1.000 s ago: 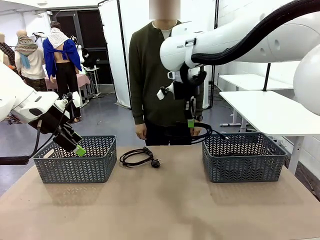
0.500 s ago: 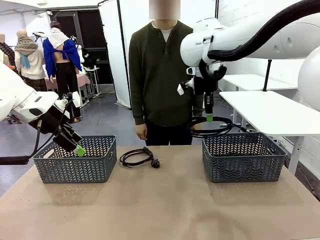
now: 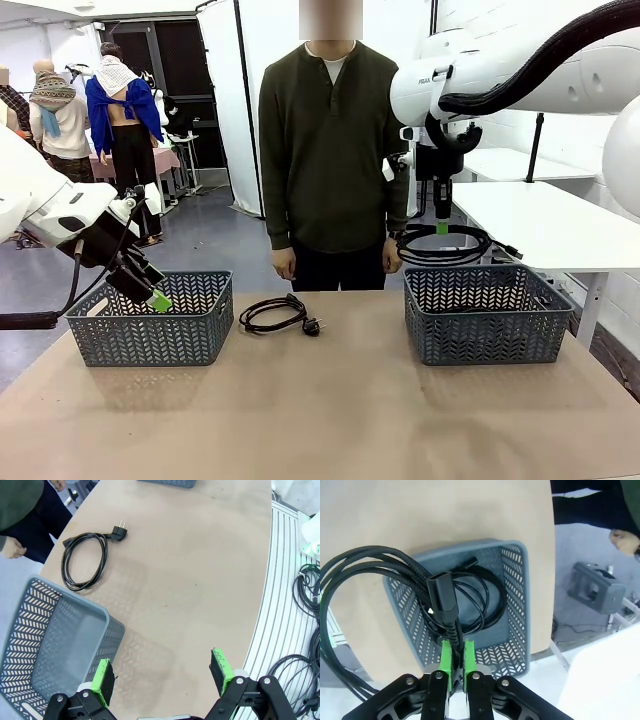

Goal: Organize the cables according to human instructions.
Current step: Pick up a bundle of cables and place it in the basket indicated by the human.

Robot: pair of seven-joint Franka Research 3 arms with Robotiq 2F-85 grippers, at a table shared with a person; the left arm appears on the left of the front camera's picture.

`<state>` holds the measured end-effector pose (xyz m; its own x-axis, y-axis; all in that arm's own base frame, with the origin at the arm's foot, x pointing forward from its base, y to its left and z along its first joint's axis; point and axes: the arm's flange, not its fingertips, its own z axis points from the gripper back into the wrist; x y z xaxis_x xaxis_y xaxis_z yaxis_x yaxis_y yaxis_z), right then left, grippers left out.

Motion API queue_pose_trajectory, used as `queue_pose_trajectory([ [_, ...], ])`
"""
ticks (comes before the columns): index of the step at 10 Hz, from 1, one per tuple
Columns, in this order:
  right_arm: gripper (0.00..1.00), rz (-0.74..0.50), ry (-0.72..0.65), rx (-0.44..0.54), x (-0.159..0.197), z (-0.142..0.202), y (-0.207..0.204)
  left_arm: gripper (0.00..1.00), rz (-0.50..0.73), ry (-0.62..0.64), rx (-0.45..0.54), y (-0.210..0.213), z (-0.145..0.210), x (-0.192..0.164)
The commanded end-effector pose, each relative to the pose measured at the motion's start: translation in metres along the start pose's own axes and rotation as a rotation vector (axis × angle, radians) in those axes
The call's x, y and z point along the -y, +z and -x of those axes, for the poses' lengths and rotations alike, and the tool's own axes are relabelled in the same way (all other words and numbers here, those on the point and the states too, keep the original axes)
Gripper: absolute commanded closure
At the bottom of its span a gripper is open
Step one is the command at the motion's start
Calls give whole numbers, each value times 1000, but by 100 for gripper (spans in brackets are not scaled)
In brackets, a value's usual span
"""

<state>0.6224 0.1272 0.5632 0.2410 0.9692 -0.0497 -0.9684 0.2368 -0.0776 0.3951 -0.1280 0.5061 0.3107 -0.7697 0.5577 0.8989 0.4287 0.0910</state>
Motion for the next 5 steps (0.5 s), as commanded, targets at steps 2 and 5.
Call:
queue_pose_trajectory([
  [2,100,0,0,0,0,0,0,0,17,-13,17,0,3,-4],
  [5,100,0,0,0,0,0,0,0,17,-13,17,0,3,-4],
])
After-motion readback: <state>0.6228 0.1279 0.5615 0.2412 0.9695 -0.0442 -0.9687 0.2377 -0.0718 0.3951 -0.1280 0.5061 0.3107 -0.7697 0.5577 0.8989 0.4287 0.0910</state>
